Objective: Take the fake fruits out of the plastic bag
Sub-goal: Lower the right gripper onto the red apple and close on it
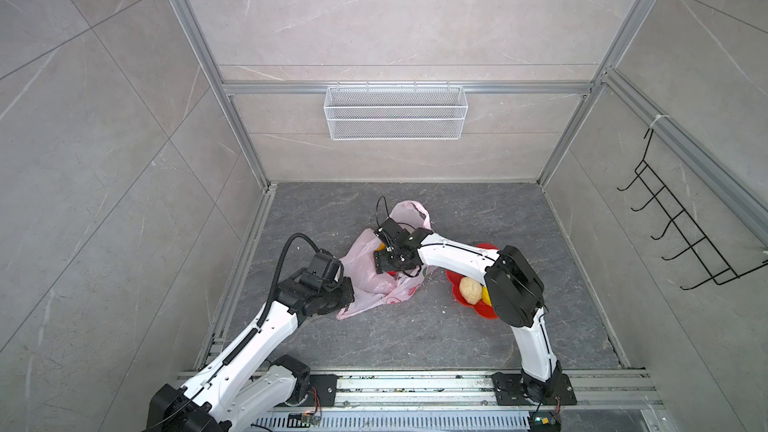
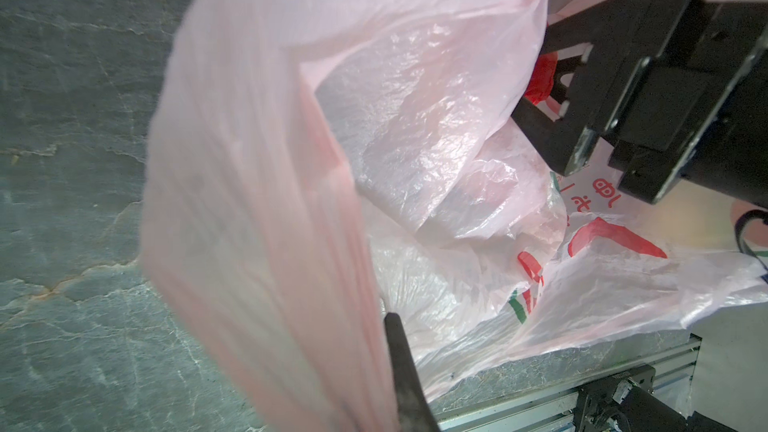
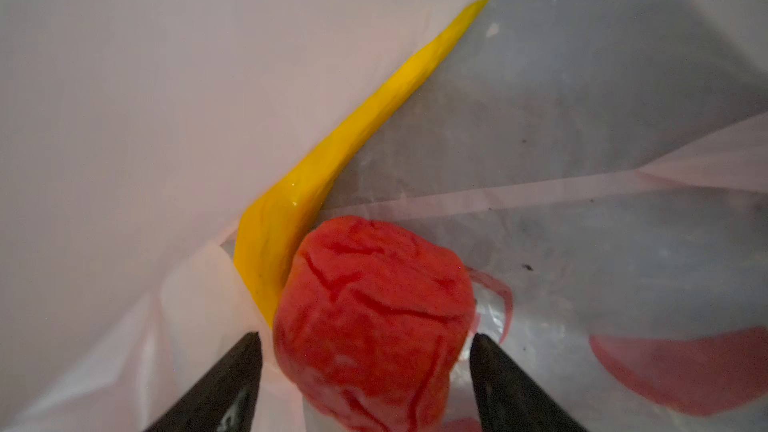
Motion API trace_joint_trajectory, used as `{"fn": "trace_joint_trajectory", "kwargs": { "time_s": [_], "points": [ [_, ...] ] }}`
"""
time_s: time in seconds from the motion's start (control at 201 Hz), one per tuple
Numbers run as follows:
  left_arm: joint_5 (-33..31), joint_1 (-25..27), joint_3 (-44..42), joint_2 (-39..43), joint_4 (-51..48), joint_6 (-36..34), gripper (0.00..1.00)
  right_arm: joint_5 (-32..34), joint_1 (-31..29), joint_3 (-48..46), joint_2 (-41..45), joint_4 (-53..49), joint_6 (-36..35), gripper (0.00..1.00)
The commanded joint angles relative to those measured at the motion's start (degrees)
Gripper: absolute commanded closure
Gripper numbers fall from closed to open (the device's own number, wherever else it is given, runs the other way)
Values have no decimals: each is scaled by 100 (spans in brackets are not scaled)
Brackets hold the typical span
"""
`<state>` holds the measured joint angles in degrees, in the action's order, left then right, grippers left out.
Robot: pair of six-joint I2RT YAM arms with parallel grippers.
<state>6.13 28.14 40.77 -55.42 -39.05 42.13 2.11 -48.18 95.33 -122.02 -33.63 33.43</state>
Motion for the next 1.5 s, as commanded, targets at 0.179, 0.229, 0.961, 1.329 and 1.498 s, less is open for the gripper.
{"fn": "trace_joint_trajectory", "kwargs": {
  "time_s": [0.179,0.229,0.961,1.329,1.498],
  "points": [
    [-51,34,-17,109,-77,67,100,10,32,365,-337,-151,-36,21],
    [-50,34,-17,110,-77,67,100,13,37,406,-390,-174,-37,22],
    [-74,33,-4,106,-59,76,100,46,117,500,-442,-151,-174,53],
    [-334,34,156,-111,193,194,100,18,116,522,60,-325,-301,59],
    [-465,34,264,-216,327,255,100,8,117,413,426,-398,-343,60]
  ]
}}
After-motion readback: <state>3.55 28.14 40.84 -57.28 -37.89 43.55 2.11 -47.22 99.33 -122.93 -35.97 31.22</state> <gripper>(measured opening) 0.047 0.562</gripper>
